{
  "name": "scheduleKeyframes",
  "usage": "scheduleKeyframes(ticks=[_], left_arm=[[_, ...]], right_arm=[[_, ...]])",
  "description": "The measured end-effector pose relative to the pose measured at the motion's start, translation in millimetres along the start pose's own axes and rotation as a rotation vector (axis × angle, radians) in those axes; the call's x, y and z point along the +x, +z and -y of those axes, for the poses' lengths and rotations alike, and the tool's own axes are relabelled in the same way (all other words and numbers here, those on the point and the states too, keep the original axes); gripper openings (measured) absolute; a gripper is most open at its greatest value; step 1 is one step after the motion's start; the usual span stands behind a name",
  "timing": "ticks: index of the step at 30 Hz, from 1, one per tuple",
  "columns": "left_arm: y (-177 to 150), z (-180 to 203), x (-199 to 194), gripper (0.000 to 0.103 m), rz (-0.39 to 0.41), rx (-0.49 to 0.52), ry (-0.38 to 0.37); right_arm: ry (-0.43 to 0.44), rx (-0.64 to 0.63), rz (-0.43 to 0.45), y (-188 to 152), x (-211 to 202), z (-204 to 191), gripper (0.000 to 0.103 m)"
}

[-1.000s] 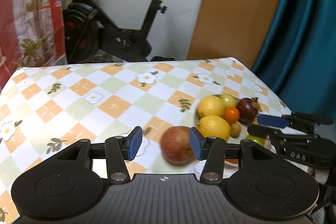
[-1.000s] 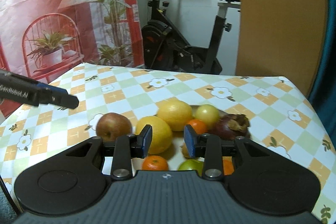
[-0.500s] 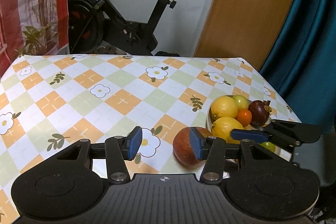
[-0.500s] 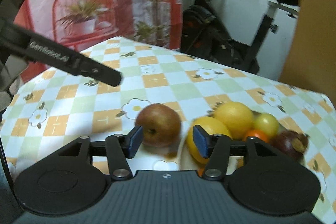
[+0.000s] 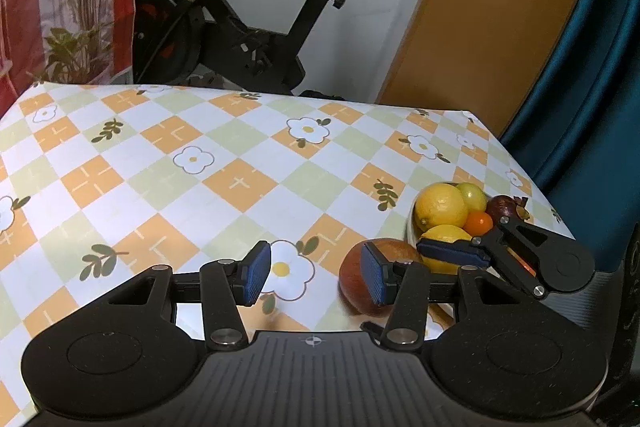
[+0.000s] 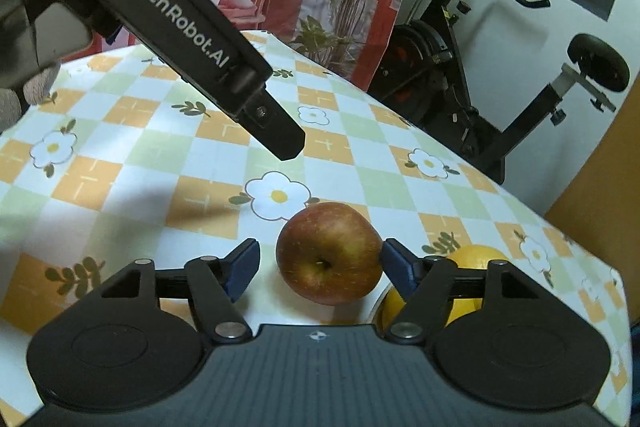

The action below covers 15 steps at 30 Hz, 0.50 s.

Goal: Organize fruits

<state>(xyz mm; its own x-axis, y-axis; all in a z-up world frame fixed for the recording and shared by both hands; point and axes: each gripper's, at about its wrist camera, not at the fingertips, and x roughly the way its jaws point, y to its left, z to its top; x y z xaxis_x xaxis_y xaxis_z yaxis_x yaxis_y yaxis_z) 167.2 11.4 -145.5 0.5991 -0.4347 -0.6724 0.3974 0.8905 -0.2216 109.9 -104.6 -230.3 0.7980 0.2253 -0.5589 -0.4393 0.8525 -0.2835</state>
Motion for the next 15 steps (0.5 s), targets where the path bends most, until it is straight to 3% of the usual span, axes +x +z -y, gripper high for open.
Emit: scheduleKeyframes(ticks=[15], left_arm=[[-4,-7,5,0.052,-0.008,-0.031,-0.016]], right_arm=[[-0.063,-0.103,-0.02,0,26,-1,0.069]])
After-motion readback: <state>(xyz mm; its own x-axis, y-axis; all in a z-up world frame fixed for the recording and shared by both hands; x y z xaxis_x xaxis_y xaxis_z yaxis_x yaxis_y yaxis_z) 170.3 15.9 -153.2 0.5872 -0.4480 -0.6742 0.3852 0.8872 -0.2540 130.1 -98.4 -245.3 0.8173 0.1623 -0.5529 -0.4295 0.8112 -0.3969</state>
